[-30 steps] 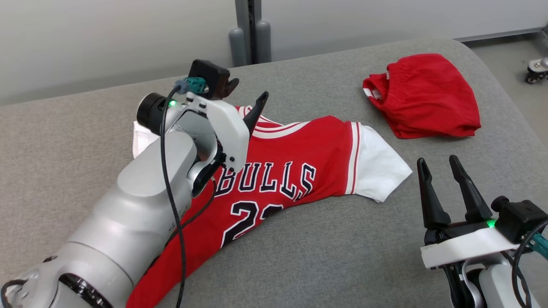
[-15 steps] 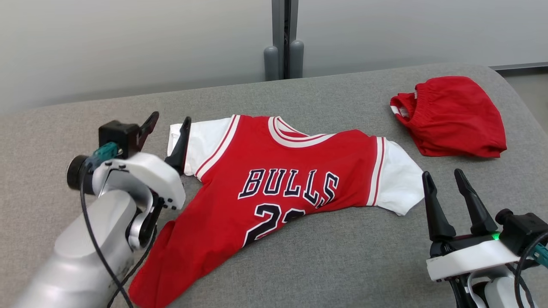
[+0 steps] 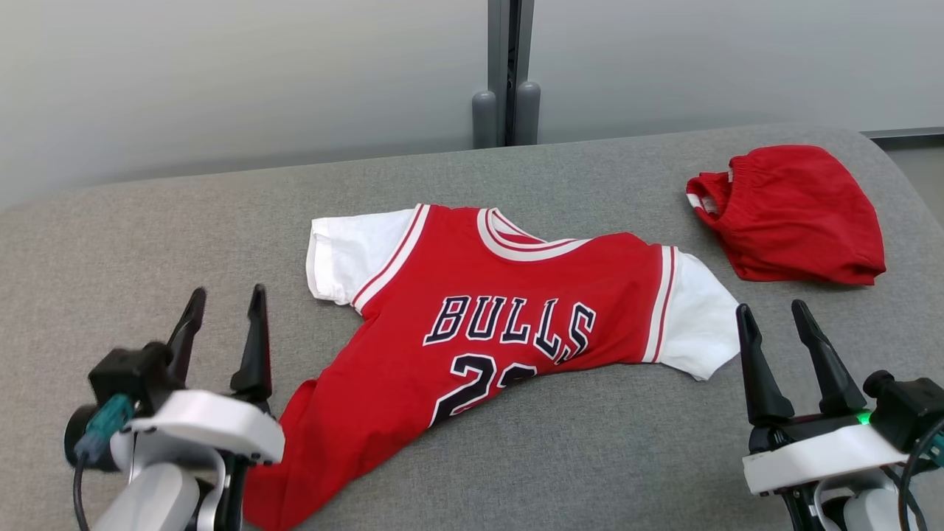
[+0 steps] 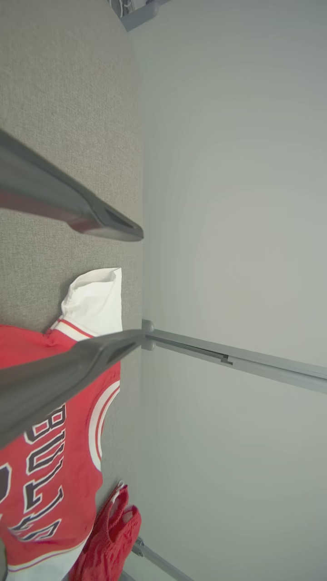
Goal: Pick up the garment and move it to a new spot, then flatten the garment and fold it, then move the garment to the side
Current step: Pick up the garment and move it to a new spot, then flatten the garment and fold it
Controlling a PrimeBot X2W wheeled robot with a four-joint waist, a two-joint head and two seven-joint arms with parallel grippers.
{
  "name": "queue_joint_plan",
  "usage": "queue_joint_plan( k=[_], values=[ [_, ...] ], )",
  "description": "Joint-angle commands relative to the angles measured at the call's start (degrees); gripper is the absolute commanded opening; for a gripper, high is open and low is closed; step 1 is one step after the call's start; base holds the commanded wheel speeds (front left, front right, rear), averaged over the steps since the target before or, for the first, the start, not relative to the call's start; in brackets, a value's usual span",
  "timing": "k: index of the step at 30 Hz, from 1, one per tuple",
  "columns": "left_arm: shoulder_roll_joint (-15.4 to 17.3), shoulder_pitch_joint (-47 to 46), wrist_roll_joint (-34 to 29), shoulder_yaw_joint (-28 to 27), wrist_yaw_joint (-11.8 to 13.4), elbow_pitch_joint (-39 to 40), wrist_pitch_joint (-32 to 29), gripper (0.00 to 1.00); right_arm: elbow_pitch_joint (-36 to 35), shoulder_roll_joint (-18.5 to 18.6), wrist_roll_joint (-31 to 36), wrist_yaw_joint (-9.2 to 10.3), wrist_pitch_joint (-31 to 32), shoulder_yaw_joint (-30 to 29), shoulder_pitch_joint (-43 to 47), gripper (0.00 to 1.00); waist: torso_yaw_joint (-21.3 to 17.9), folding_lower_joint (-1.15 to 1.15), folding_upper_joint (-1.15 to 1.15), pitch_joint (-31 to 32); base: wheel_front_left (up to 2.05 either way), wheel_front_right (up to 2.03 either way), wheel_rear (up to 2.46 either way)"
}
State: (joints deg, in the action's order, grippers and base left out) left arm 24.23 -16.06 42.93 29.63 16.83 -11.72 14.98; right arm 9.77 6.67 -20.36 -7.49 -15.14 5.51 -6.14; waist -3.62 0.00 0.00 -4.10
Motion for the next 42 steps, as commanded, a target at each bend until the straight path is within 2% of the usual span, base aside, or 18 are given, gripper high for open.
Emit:
queue_joint_plan(
  k=[1,3,8,17,28,42],
  values=[
    [-0.56,2.58,-1.23,-2.19,0.6,1.6,0.17,1.0,-0.34,0.03,-0.29,-0.03,-0.06,-0.29,0.82,1.0,-0.16,0.0,0.0,0.18,0.0,0.0,0.0],
    [-1.58,6.08,-2.79,-4.84,1.11,3.41,0.16,1.0,-0.5,-0.04,-0.38,-0.02,-0.06,-0.34,0.82,1.0,-0.32,0.0,0.0,0.28,0.0,0.0,0.0],
    [-4.19,11.37,-5.79,-9.21,0.07,6.16,0.17,1.0,-0.75,0.17,-0.44,-0.03,-0.06,-0.98,1.51,1.0,-0.13,0.0,0.0,0.25,0.0,0.0,0.0],
    [-6.69,13.03,-9.55,-13.22,-2.37,6.78,0.17,1.0,-1.06,0.03,-0.07,-0.03,-0.06,-1.67,0.95,1.0,0.26,0.0,0.0,-0.6,0.0,0.0,0.0],
    [-9.23,12.79,-11.52,-14.53,-4.86,5.1,0.18,1.0,-0.85,0.21,0.23,-0.03,-0.06,-1.36,0.35,1.0,0.75,0.0,0.0,-0.49,0.0,0.0,0.0],
    [-9.25,9.81,-12.21,-12.95,-6.15,2.89,-1.43,1.0,-0.68,-0.11,-0.15,-0.02,-0.06,-0.65,-0.37,1.0,0.22,0.0,0.0,-1.28,0.0,0.0,0.0]
  ],
)
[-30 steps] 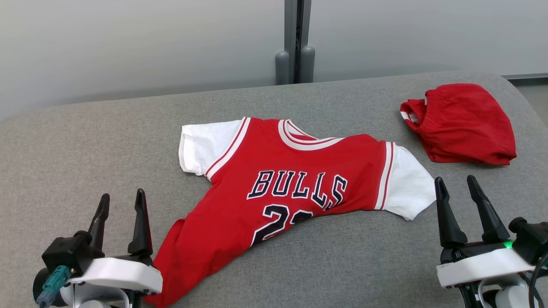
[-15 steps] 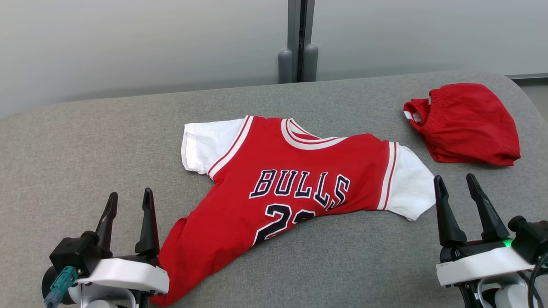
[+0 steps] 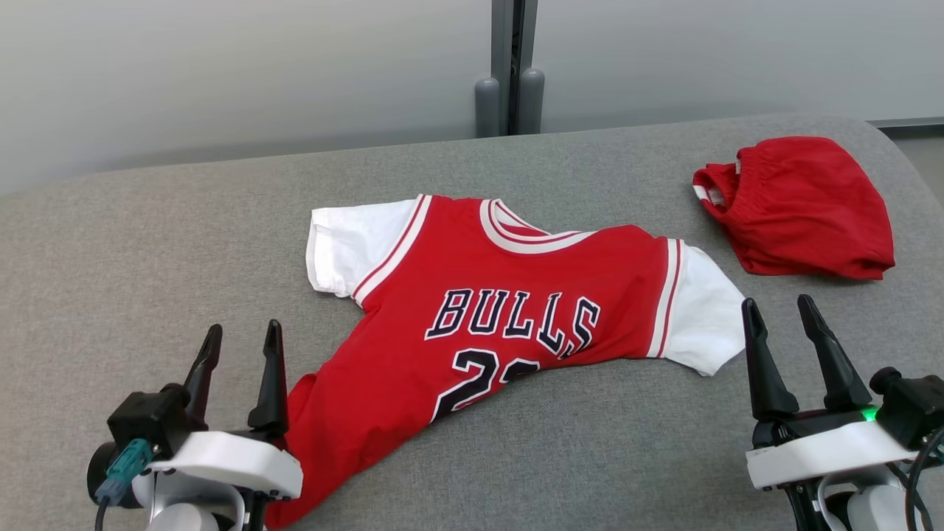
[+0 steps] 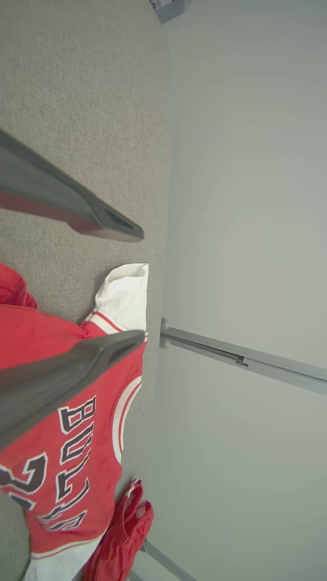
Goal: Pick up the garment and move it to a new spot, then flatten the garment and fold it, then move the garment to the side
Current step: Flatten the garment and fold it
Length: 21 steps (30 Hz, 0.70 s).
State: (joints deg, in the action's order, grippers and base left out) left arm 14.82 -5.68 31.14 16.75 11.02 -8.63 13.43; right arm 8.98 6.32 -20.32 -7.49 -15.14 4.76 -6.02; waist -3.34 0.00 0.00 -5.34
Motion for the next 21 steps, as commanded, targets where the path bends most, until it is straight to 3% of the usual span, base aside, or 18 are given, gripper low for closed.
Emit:
queue_joint_plan(
  k=[1,6,9,21],
  values=[
    [0.2,-1.01,-0.52,0.22,-0.36,-0.37,-0.28,1.0,0.08,0.21,-0.24,-0.03,-0.06,0.09,-0.52,1.0,-0.2,0.0,0.0,-0.18,0.0,0.0,0.0],
    [0.41,-4.67,-0.29,1.43,-0.99,-1.99,-3.53,1.0,-0.27,-0.04,-0.24,-0.02,-0.06,0.18,-1.3,1.0,-0.92,0.0,0.0,-1.51,0.0,0.0,0.0],
    [0.61,-8.48,0.94,1.68,-2.74,-3.93,-6.2,1.0,-0.49,-0.15,-0.26,-0.02,-0.06,0.5,-2.01,1.0,-1.56,0.0,0.0,-2.89,0.0,0.0,0.0],
    [5.41,-27.99,4.44,1.72,-7.61,-19.31,-22.84,1.0,-0.8,-1.41,-1.31,-0.02,-0.06,0.68,-5.4,1.0,-6.89,0.0,0.0,-9.34,0.0,0.0,0.0]
  ],
)
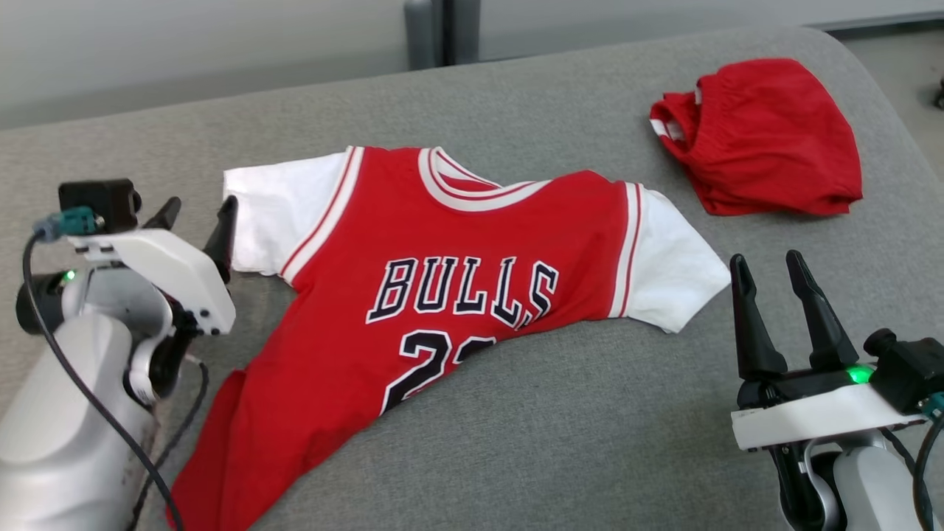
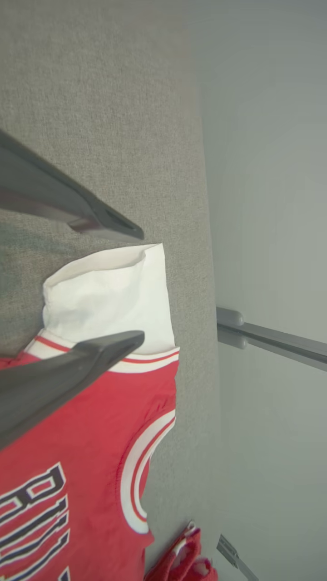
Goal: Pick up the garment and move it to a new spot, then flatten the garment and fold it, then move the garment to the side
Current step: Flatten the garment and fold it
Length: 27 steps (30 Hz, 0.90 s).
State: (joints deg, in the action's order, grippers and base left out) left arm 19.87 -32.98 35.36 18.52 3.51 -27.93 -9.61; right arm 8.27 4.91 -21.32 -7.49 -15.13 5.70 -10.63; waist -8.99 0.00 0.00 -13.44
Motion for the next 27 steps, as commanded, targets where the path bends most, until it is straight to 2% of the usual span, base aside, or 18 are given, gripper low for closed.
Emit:
queue_joint_plan(
  k=[1,10,13,17,20,22,27],
  values=[
    [0.69,-2.46,0.48,-0.16,-0.47,-1.28,-1.08,1.0,-0.13,-0.1,-0.38,-0.03,-0.07,-0.25,-1.07,1.0,-1.73,0.0,0.0,-1.75,0.0,0.0,0.0],
    [3.34,-15.2,4.23,-1.67,-3.68,-15.92,-11.79,1.0,-1.19,-1.02,-1.07,-0.02,-0.07,0.01,-3.54,1.0,-6.08,0.0,0.0,-6.78,0.0,0.0,0.0],
    [5.3,-18.08,4.64,-1.5,-4.98,-20.2,-15.84,1.0,-1.56,-1.3,-1.2,-0.02,-0.07,-0.02,-4.83,1.0,-7.81,0.0,0.0,-8.28,0.0,0.0,0.0],
    [5.4,-20.16,7.04,-2.53,-6.05,-23.73,-20.13,1.0,-1.62,-1.53,-1.45,-0.02,-0.07,-0.15,-5.17,1.0,-9.14,0.0,0.0,-9.17,0.0,0.0,0.0],
    [7.07,-21.5,7.34,-2.0,-6.73,-26.51,-24.42,1.0,-1.58,-1.7,-1.58,-0.03,-0.07,0.03,-5.38,1.0,-10.18,0.0,0.0,-9.64,0.0,0.0,0.0],
    [6.43,-21.25,9.44,-2.11,-8.09,-28.67,-28.91,1.0,-1.49,-1.78,-1.82,-0.03,-0.07,0.14,-5.31,1.0,-10.85,0.0,0.0,-9.86,0.0,0.0,0.0],
    [5.13,-20.52,11.55,-1.33,-9.41,-30.34,-35.61,1.0,-1.37,-1.87,-1.74,-0.03,-0.07,-0.01,-5.04,1.0,-11.19,0.0,0.0,-9.97,0.0,0.0,0.0]
  ],
)
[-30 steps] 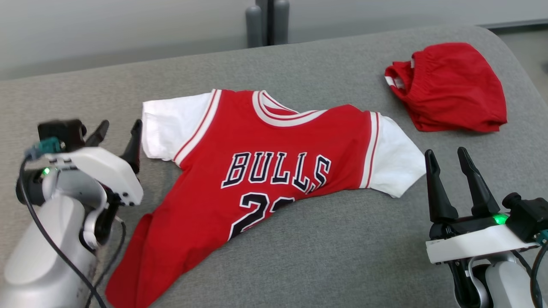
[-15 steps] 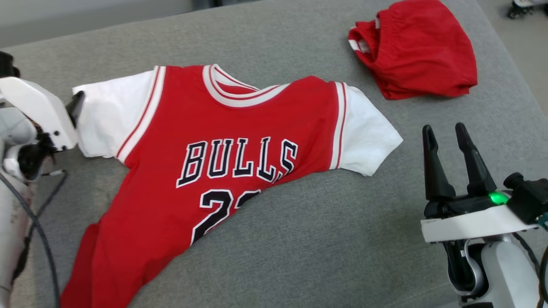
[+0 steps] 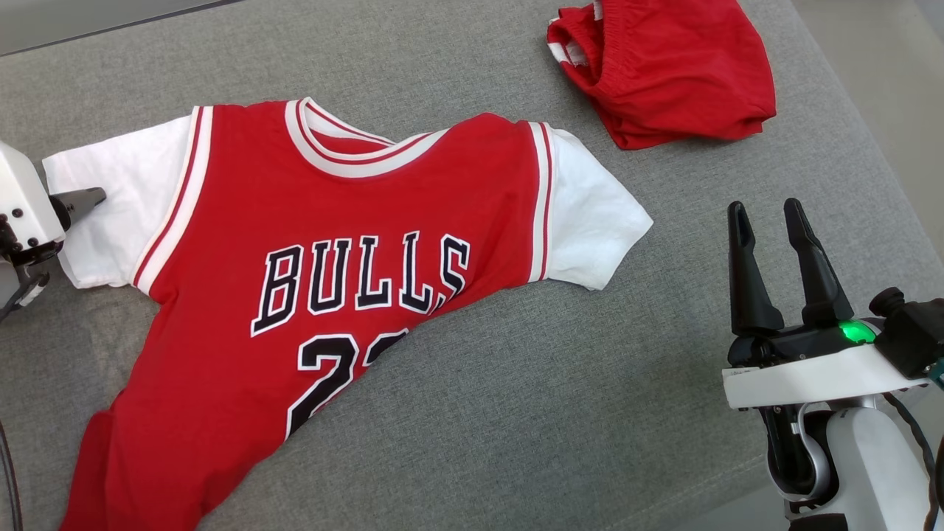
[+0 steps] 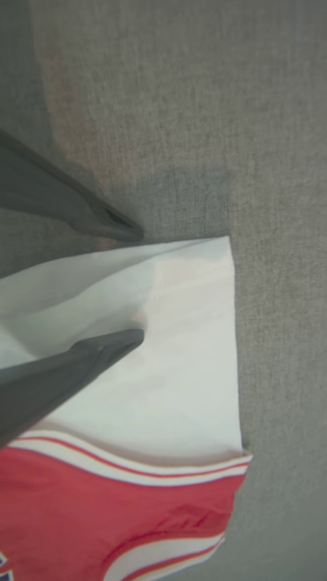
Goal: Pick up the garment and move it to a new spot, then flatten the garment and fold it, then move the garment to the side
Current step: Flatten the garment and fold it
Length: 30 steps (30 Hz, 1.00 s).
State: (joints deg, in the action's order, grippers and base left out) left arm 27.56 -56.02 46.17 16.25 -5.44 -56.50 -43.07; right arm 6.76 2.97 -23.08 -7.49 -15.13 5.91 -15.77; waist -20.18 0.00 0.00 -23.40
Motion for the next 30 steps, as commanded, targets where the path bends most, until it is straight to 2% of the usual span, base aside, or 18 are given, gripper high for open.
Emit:
queue_joint_plan(
  k=[1,3,4,8,19,23,30],
  values=[
    [-2.87,2.55,1.35,0.73,-0.73,-1.62,-2.8,0.95,0.17,0.07,0.08,-0.03,-0.07,-0.26,0.05,1.0,0.02,0.0,0.0,-0.01,0.0,0.0,0.0],
    [-2.73,1.99,1.69,0.34,-0.93,-0.61,-1.7,0.42,0.13,0.07,0.23,-0.03,-0.07,-0.28,-0.12,1.0,0.1,0.0,0.0,-0.02,0.0,0.0,0.0],
    [-2.47,1.78,1.5,0.31,-0.91,-0.18,-0.92,0.0,0.13,0.05,0.3,-0.02,-0.07,-0.25,-0.22,1.0,0.16,0.0,0.0,0.01,0.0,0.0,0.0],
    [-1.78,1.48,1.79,0.04,-1.14,0.76,1.17,0.0,0.32,0.05,0.27,-0.02,-0.07,-0.01,-0.21,1.0,0.45,0.0,0.0,0.43,0.0,0.0,0.0],
    [-2.51,1.47,2.51,1.05,-1.99,4.36,5.72,0.0,0.88,0.08,0.72,-0.02,-0.07,-0.07,0.7,1.0,2.86,0.0,0.0,3.36,0.0,0.0,0.0],
    [-3.01,1.75,3.17,2.51,-2.11,8.23,6.99,0.0,1.27,0.09,1.08,-0.02,-0.08,-0.28,0.95,1.0,3.85,0.0,0.0,5.26,0.0,0.0,0.0],
    [-3.48,4.76,6.56,7.72,-2.06,20.88,6.77,0.0,1.97,0.56,1.45,-0.02,-0.08,-2.08,2.42,1.0,5.47,0.0,0.0,9.2,0.0,0.0,0.0]
  ],
)
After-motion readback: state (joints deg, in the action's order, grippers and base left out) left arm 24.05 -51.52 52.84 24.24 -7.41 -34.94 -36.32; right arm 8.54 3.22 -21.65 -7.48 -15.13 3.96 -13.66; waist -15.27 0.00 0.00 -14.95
